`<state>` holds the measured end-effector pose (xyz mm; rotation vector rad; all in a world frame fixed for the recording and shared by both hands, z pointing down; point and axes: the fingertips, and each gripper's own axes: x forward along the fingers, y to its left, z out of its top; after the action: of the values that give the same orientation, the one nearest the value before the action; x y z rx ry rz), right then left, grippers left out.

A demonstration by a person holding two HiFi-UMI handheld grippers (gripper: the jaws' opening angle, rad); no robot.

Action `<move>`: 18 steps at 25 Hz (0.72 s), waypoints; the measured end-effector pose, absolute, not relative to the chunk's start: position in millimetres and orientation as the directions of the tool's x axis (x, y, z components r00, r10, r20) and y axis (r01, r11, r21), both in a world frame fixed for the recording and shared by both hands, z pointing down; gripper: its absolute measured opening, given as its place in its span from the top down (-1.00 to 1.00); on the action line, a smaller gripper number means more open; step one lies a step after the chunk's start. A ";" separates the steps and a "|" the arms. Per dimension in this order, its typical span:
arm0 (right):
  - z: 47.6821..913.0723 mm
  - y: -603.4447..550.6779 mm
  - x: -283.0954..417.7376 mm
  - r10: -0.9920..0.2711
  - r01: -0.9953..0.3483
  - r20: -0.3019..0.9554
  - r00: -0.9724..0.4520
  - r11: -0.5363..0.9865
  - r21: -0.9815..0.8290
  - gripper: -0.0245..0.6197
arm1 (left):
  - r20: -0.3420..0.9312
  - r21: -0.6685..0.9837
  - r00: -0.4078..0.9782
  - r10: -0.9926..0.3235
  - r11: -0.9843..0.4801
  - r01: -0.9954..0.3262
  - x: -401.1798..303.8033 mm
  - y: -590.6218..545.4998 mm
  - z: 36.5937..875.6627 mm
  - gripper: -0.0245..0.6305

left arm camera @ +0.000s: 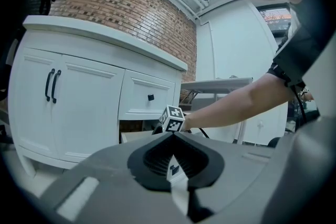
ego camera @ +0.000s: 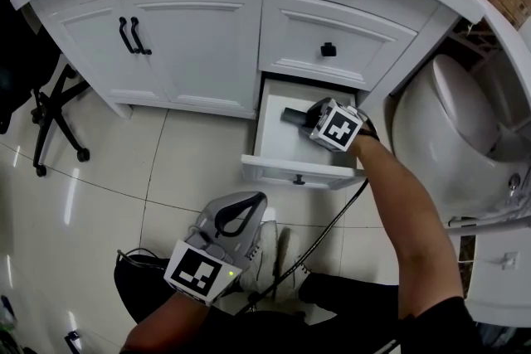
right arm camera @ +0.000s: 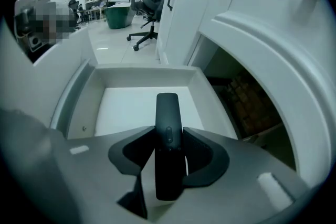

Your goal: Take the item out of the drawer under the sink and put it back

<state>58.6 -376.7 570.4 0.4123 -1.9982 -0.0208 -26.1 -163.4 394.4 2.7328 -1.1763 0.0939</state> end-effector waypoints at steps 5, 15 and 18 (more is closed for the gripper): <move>583.7 -373.9 54.3 -0.265 -0.257 0.883 -0.387 0.951 0.172 0.40 | 0.128 0.129 0.687 -0.715 -0.675 -0.726 -28.4 -164.1 397.1 0.91; 582.6 -370.5 56.5 -0.271 -0.269 0.890 -0.367 0.947 0.177 0.39 | 0.133 0.137 0.679 -0.722 -0.665 -0.734 -34.7 -164.8 399.6 0.91; 572.6 -366.0 59.2 -0.297 -0.268 0.884 -0.360 0.941 0.207 0.40 | 0.131 0.153 0.678 -0.723 -0.661 -0.735 -36.1 -162.5 399.8 0.91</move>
<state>59.2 -366.0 572.6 0.4076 -1.9606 -0.0324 -36.1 -162.5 399.8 2.6976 -1.1850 0.0868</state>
